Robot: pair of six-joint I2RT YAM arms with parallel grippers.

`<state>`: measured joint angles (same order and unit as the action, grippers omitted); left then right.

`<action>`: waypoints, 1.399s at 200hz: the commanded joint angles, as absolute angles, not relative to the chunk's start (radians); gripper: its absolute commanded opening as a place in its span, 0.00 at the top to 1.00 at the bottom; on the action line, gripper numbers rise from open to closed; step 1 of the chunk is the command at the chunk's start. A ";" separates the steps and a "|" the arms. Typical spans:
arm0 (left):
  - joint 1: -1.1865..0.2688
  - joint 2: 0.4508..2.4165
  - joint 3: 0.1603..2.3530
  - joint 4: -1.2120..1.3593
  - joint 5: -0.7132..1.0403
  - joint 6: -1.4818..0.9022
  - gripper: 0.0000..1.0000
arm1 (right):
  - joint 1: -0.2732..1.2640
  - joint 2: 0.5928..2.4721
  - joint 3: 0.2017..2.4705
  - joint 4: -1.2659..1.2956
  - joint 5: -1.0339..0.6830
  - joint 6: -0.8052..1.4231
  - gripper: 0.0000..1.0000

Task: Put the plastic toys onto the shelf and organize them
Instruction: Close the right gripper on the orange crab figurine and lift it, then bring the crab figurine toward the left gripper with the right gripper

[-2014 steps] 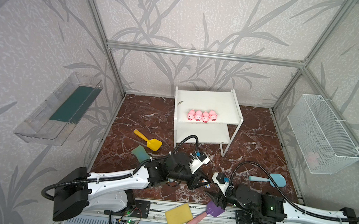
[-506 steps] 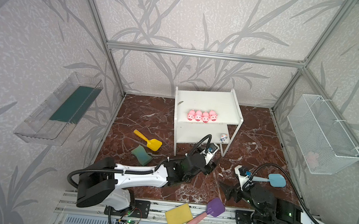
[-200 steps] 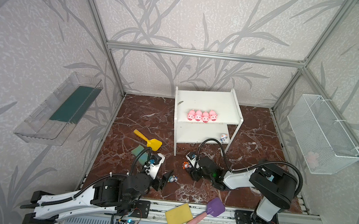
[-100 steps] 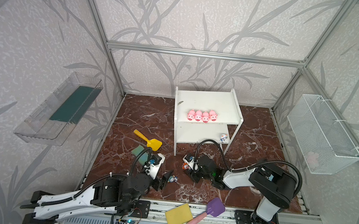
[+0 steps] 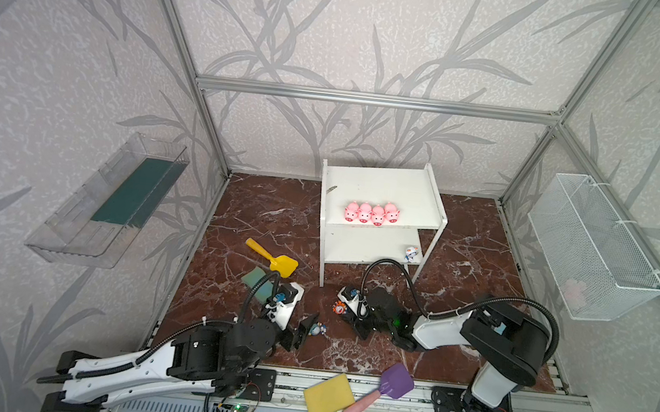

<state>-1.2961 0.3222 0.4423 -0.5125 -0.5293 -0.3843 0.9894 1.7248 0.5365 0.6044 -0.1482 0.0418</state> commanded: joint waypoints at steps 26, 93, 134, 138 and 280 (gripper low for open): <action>-1.298 0.348 0.443 -0.485 -0.488 -0.387 0.25 | 1.046 1.611 0.463 0.511 -0.082 0.075 0.78; -1.299 0.569 0.409 -0.164 -0.350 -0.444 0.26 | 1.230 1.296 0.384 0.477 0.267 0.169 0.79; -1.298 0.635 0.400 0.005 -0.314 -0.496 0.26 | 1.266 1.066 0.316 0.425 0.355 0.250 0.80; -1.298 0.643 0.399 0.022 -0.302 -0.496 0.26 | 1.266 1.047 0.309 0.423 0.356 0.253 0.79; -1.296 0.957 0.428 0.435 -0.202 -0.588 0.31 | 1.287 0.735 0.220 0.391 0.368 0.279 0.80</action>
